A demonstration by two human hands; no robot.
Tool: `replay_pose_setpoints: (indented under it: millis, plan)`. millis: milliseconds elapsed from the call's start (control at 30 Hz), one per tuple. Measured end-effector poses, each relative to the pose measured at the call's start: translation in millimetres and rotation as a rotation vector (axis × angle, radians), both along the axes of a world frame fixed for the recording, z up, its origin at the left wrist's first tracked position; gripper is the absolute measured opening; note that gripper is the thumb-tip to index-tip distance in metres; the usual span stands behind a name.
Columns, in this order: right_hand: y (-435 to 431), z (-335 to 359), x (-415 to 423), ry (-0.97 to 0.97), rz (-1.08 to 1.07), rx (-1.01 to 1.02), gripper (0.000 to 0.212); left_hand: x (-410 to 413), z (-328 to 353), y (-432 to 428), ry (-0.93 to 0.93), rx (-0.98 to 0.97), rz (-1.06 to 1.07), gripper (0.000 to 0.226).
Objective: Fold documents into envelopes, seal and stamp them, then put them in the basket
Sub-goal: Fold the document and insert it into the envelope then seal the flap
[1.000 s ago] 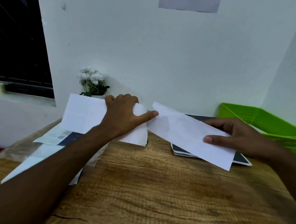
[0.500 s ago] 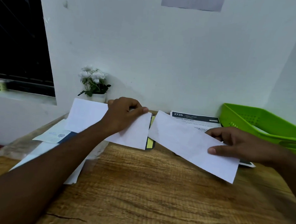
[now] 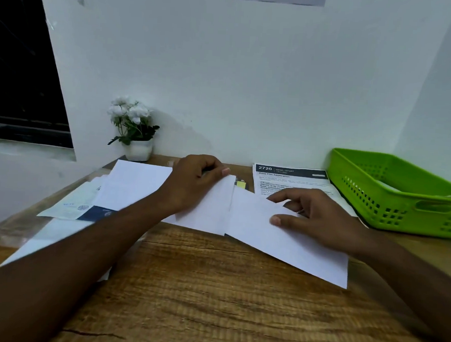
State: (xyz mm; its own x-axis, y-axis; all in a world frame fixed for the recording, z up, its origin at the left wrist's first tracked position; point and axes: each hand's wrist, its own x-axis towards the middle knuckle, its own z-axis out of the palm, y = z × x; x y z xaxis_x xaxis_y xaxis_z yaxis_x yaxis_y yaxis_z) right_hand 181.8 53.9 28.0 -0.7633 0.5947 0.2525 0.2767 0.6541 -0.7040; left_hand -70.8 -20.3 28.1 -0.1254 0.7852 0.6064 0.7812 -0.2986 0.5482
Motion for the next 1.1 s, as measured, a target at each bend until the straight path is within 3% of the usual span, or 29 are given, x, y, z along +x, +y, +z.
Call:
replay_pose_setpoints:
  millis: [133, 367, 700, 900, 1000, 1100]
  plan:
    - [0, 1, 1, -0.002, -0.035, 0.065, 0.025, 5, 1, 0, -0.017, 0.029, -0.026, 0.030]
    - [-2, 1, -2, -0.034, -0.079, 0.205, 0.037, 27, -3, -1, 0.118, 0.028, -0.078, 0.029]
    - [-9, 2, -8, -0.013, 0.004, 0.124, 0.040, 31, -5, 0, 0.138, 0.055, -0.115, 0.041]
    - [-12, 1, -14, 0.065, -0.164, 0.170, 0.050, 31, -2, -3, 0.115, 0.090, -0.063, 0.029]
    - [-5, 8, -3, -0.015, -0.277, 0.164, 0.062, 18, -1, -1, 0.107, 0.115, -0.004, 0.027]
    - [5, 15, 12, -0.017, -0.359, -0.020, 0.055, 3, 3, -1, 0.047, 0.141, 0.051, 0.020]
